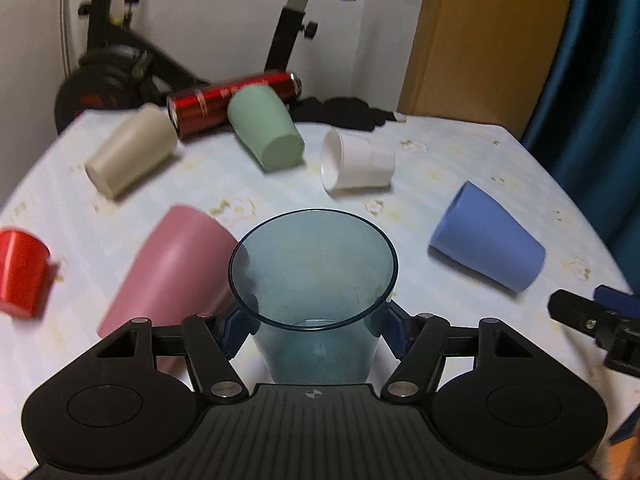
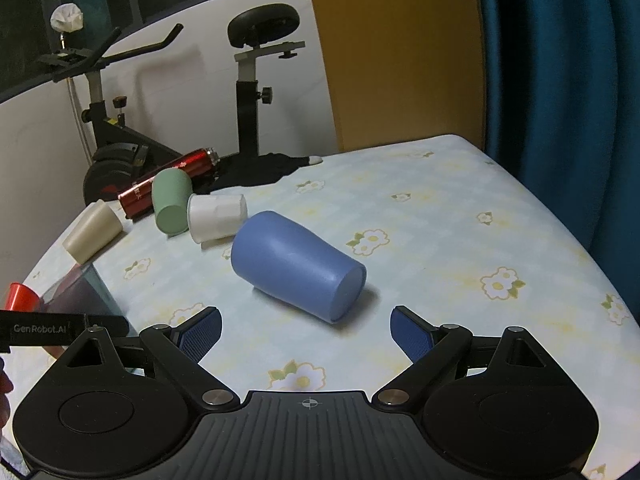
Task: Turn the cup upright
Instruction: 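Rotate the teal cup with the left gripper so its opening faces up, then lower the upright teal cup onto the table and open the left gripper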
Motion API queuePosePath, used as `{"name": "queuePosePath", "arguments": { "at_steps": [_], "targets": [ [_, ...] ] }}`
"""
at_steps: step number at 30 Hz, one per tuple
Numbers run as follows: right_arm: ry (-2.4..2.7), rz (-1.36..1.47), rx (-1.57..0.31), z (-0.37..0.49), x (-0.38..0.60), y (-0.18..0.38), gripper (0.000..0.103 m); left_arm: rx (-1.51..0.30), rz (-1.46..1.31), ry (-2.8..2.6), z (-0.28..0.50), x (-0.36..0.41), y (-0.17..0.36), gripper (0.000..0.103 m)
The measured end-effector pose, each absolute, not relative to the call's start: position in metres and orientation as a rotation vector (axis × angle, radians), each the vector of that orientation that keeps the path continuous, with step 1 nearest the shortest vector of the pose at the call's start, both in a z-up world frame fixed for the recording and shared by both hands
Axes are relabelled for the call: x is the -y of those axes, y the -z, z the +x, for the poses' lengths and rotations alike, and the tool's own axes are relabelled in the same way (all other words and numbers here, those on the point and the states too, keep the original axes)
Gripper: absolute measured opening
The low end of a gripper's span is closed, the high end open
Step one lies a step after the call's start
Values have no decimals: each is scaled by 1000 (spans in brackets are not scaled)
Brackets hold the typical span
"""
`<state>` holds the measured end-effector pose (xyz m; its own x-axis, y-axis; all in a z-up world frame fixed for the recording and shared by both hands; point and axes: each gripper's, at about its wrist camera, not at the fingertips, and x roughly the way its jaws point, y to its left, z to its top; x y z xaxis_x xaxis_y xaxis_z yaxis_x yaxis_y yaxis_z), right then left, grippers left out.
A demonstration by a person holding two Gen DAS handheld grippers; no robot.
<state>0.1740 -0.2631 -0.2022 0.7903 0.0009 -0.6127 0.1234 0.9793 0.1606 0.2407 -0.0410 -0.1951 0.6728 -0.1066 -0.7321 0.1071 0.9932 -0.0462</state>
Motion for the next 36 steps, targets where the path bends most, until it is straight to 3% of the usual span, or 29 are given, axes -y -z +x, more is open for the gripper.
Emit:
{"name": "queuePosePath", "arguments": {
  "at_steps": [9, 36],
  "targets": [
    [64, 192, -667, 175, 262, 204, 90, -714, 146, 40, 233, 53, 207, 69],
    [52, 190, -682, 174, 261, 208, 90, -820, 86, 6, 227, 46, 213, 69]
  ]
}}
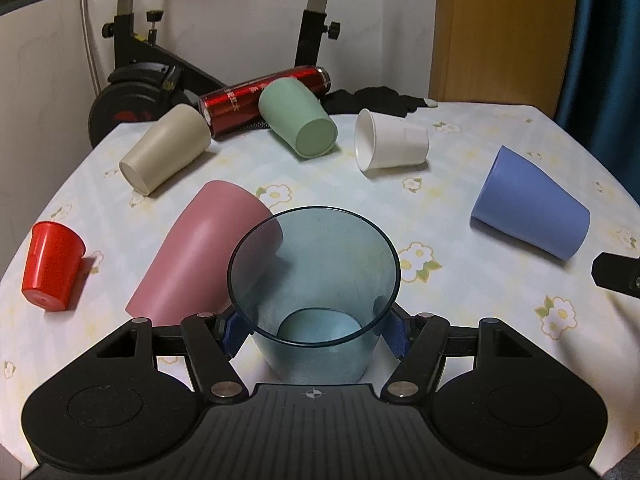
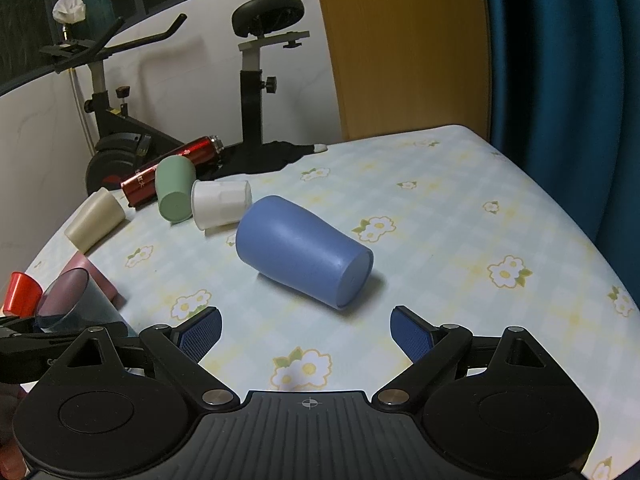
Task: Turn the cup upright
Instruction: 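Lower the upright teal cup onto the table and open the left gripper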
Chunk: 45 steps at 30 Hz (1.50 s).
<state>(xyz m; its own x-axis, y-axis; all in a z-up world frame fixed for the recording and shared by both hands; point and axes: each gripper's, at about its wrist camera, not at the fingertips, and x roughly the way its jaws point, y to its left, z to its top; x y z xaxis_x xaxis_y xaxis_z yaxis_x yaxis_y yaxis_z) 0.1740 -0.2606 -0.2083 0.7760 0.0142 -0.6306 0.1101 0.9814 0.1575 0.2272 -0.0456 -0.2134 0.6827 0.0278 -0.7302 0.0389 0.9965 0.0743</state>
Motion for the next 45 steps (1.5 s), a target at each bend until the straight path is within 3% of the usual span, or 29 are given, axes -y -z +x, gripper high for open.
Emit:
{"name": "queuePosePath", "arguments": {
  "at_steps": [10, 16, 26, 35, 45],
  "targets": [
    [51, 192, -682, 172, 260, 208, 90, -909, 25, 15, 234, 40, 209, 70],
    [51, 192, -679, 171, 259, 206, 90, -984, -7, 13, 239, 38, 208, 84],
    [51, 189, -662, 165, 257, 192, 90, -1018, -33, -6, 241, 29, 195, 85],
    [16, 201, -617, 151, 253, 160, 103, -928, -52, 40, 212, 20, 148, 86],
    [-35, 179, -509, 129, 235, 102, 103, -723, -81, 18, 176, 6, 87, 90]
  ]
}}
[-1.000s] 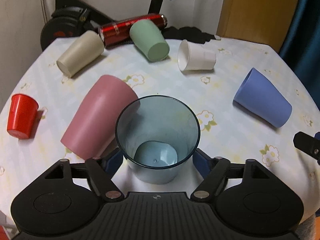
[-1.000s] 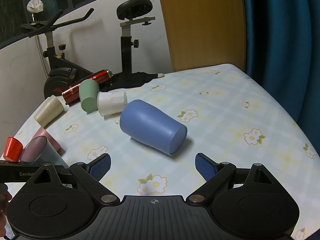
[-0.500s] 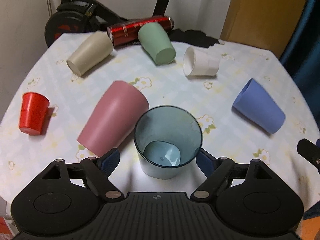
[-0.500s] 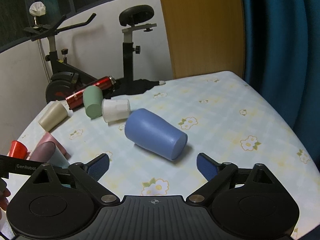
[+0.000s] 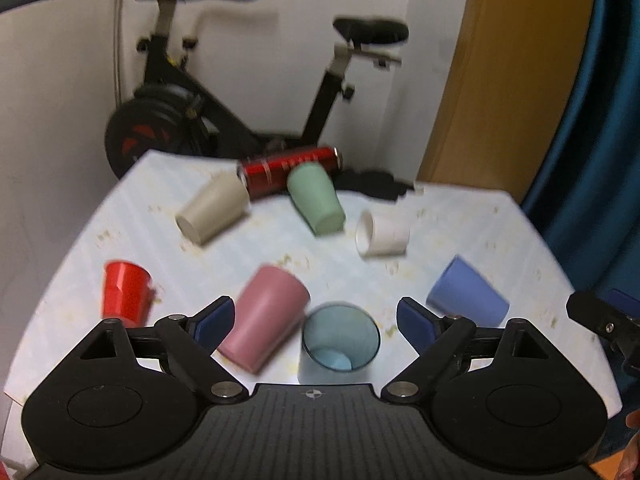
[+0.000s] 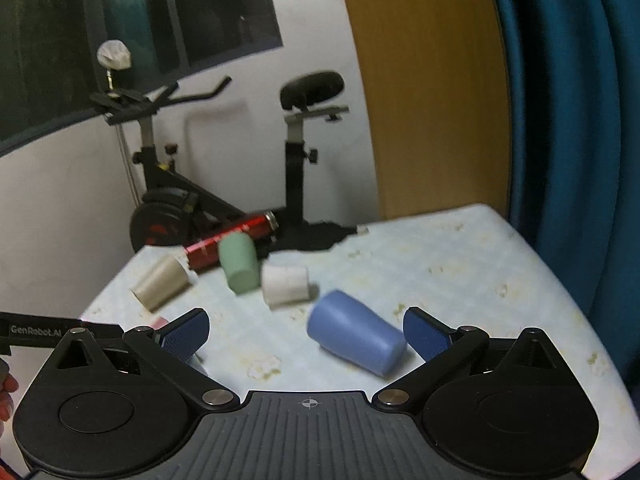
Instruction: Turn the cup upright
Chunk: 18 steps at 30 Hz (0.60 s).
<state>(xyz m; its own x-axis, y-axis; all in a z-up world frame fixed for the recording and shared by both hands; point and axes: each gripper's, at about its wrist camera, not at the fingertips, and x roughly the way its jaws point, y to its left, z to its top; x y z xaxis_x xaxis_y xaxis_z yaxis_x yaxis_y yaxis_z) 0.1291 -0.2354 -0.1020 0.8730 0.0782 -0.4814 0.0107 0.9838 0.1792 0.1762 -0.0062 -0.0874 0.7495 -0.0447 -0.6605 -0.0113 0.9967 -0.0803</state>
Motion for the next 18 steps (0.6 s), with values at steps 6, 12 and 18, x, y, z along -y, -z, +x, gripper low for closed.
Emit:
{"name": "queuePosePath", "arguments": {
  "at_steps": [6, 12, 18],
  "targets": [
    [-56, 164, -445, 114, 225, 72, 103, -555, -36, -33, 154, 6, 57, 96],
    [-56, 147, -363, 100, 218, 46, 103, -396, 11, -56, 132, 11, 31, 102],
    [-54, 135, -301, 90, 214, 29, 103, -312, 39, -77, 119, 19, 18, 103]
  ]
}}
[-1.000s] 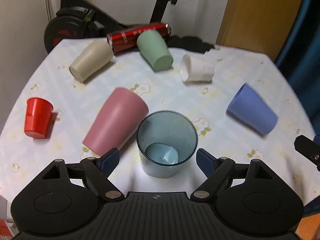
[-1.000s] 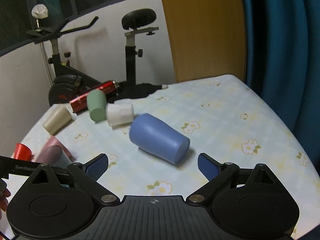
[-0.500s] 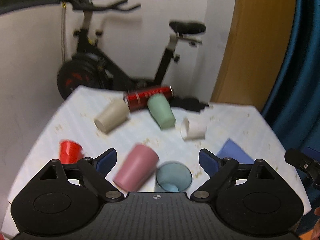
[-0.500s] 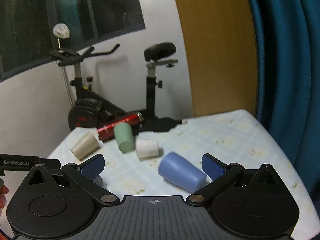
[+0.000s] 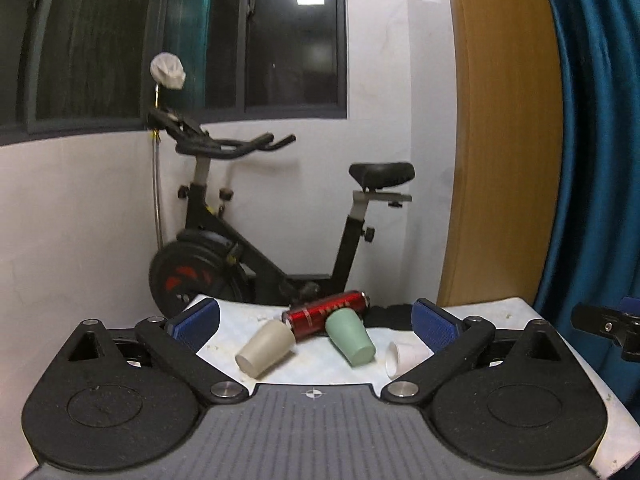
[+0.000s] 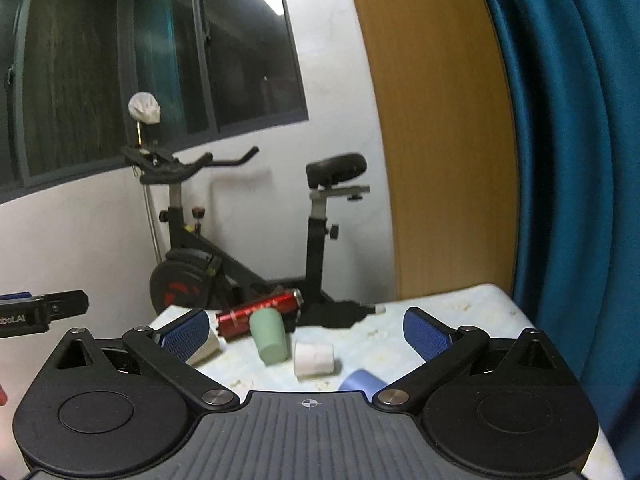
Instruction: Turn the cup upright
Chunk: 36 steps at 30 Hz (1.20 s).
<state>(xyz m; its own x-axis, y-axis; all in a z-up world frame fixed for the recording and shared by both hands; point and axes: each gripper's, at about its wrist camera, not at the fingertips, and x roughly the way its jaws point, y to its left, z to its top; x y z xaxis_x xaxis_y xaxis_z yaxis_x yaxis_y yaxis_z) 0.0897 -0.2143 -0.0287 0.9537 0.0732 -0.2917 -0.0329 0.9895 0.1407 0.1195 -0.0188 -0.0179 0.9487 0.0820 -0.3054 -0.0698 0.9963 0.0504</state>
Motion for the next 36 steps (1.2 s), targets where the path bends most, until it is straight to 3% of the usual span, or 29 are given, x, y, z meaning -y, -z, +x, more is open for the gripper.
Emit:
{"name": "queuePosePath", "arguments": {
  "at_steps": [36],
  "targets": [
    [-5, 88, -269, 81, 208, 17, 103, -261, 46, -97, 96, 10, 9, 103]
  ]
}}
